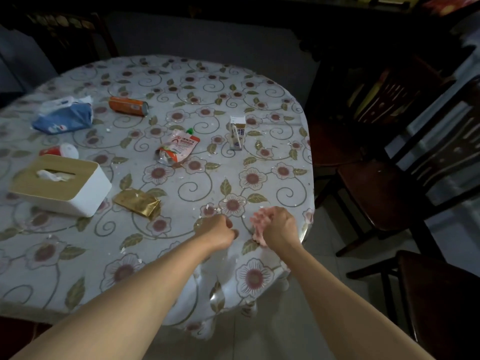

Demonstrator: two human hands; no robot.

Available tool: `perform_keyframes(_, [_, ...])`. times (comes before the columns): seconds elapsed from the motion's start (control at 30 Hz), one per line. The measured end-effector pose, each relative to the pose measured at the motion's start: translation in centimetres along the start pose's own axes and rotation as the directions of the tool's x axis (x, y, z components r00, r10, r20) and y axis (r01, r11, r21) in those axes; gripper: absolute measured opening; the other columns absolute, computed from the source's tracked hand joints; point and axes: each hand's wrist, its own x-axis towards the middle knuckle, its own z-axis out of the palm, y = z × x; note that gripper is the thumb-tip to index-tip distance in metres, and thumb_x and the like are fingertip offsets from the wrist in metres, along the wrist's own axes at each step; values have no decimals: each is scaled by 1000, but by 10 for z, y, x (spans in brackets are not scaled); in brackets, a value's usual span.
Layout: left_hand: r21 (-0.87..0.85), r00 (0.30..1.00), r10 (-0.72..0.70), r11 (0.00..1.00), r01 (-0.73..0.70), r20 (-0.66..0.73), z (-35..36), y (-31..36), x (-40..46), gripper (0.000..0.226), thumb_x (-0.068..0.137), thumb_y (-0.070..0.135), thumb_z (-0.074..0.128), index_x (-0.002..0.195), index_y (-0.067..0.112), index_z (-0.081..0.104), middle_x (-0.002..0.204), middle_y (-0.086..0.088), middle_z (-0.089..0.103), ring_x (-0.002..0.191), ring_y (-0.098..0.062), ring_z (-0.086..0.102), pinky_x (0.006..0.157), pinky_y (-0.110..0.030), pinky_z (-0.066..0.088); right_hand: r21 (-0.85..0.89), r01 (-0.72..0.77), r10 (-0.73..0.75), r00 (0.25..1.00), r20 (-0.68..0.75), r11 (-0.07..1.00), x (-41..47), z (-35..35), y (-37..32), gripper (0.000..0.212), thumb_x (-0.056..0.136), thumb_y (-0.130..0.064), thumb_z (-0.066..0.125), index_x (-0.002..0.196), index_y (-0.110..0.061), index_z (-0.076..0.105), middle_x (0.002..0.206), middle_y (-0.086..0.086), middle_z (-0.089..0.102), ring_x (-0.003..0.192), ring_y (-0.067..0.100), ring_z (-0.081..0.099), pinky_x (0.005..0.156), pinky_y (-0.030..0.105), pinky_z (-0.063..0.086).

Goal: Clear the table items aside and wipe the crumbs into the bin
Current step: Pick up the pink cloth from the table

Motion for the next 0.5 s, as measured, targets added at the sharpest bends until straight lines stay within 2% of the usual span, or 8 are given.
perform_keyframes(0.03, [12,1000,13,1000,-13,-10,-7,3,2,32,87,29,62,117,18,59,126,-10,59,111,-28,59,94,-36,50,61,1,2,999,-51,998,1,-9,-11,25,86,1,50,109,-5,61,102,5,60,96,20,58,79,26,48])
perform_keyframes(0.1, [6,998,60,998,-60,-31,-24,11,3,36,89,21,59,125,16,56,133,-10,54,112,-27,58,85,-29,48,97,29,-17,992,-129,995,3,-30,-36,21,86,3,49,100,-9,61,89,-1,58,81,12,56,64,19,43])
perform_keyframes(0.17, [-34,994,99,994,-101,-54,-44,20,1,37,89,13,55,126,16,54,132,-9,55,112,-26,58,82,-29,49,123,73,-51,983,-176,990,7,-48,-63,27,84,7,43,99,-12,56,90,-1,56,74,6,50,54,18,37])
perform_keyframes(0.27, [-103,980,195,975,-197,-33,-74,29,-4,57,84,20,64,136,17,43,129,-7,56,114,-24,57,95,-34,48,172,121,-85,975,-204,978,12,-69,-102,41,81,8,41,112,-17,47,102,5,55,84,21,56,52,25,39])
perform_keyframes(0.33, [-157,952,299,939,-307,-71,-93,36,-9,76,76,21,74,141,17,34,130,-8,54,114,-22,55,93,-32,47,127,170,-141,968,-207,977,16,-77,-126,33,85,2,45,113,-15,51,101,6,56,87,24,57,55,25,40])
perform_keyframes(0.4, [-155,911,364,906,-395,-192,-110,44,-5,81,74,14,74,142,18,30,136,-9,50,116,-19,51,92,-30,43,41,235,-222,953,-205,971,18,-82,-144,16,90,-6,46,97,-8,60,91,8,63,81,22,57,57,25,40])
perform_keyframes(0.5, [-36,876,363,919,-393,-319,-132,50,12,75,71,12,70,136,27,37,136,-8,48,123,-27,48,100,-45,43,60,300,-286,942,-174,952,23,-88,-161,23,90,-12,50,68,-18,52,67,-2,53,66,14,49,50,17,34])
